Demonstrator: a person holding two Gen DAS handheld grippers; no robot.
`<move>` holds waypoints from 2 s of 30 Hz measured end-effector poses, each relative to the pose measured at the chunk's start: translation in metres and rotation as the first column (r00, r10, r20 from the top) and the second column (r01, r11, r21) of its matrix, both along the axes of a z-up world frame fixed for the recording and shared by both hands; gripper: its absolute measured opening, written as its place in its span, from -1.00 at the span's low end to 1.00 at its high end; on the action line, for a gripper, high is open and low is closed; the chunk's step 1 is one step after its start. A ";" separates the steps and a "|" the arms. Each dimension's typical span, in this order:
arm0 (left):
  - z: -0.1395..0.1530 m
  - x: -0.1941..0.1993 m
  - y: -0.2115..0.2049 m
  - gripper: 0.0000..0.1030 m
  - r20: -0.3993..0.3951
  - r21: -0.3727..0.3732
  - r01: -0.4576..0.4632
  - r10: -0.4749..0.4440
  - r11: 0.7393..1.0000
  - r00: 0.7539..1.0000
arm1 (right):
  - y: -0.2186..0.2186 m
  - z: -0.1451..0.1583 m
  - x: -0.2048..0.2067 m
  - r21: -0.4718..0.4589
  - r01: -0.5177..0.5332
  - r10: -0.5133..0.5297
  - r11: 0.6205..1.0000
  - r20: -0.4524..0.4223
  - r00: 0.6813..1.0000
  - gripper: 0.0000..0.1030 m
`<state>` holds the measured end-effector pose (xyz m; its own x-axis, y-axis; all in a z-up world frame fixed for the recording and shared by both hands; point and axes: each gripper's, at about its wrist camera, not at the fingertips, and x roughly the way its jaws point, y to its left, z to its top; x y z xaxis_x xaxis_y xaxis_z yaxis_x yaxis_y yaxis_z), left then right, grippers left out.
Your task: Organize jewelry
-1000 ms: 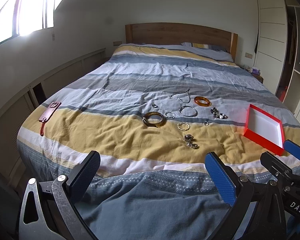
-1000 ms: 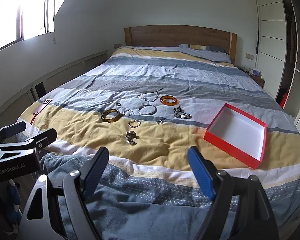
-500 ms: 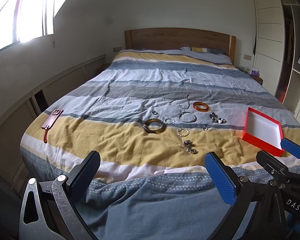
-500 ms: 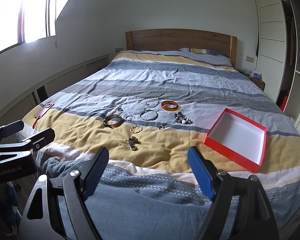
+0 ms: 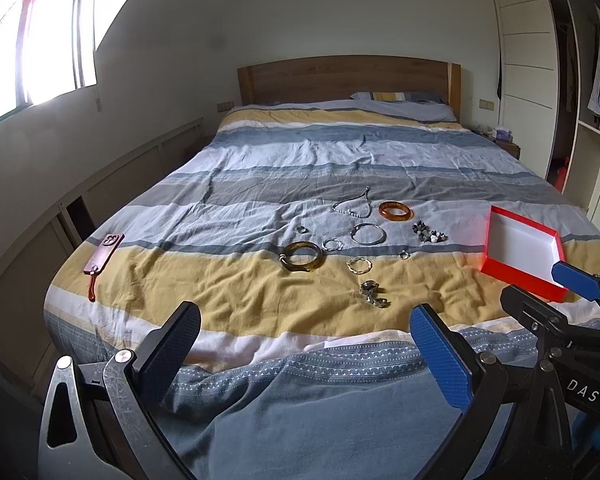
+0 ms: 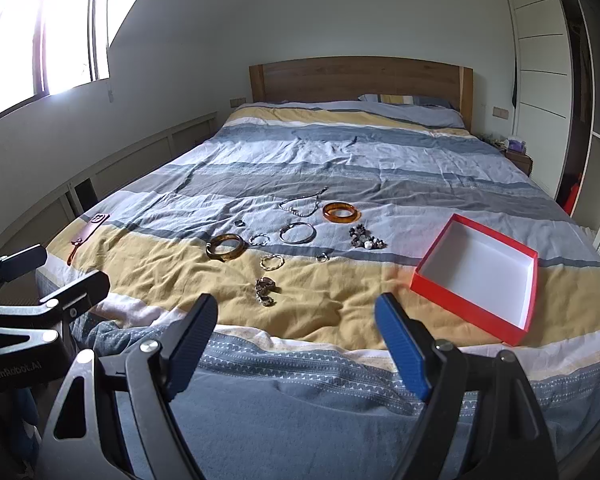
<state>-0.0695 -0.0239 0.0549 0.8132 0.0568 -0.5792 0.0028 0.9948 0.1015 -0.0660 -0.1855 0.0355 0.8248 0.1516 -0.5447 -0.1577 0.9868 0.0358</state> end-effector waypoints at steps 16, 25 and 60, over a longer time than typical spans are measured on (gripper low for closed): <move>-0.008 0.015 0.000 0.99 -0.011 -0.007 0.033 -0.033 0.999 0.999 | -0.007 -0.004 0.019 -0.005 0.016 -0.016 1.000 -0.034 0.999 0.56; -0.009 0.017 0.005 0.99 0.000 -0.025 0.026 -0.026 0.999 1.000 | -0.008 0.000 0.019 -0.012 0.011 -0.011 1.000 -0.026 1.000 0.56; -0.028 0.031 0.010 0.99 -0.052 -0.024 0.022 -0.023 0.999 0.998 | -0.018 0.006 0.024 0.030 0.018 -0.017 0.999 -0.018 1.000 0.56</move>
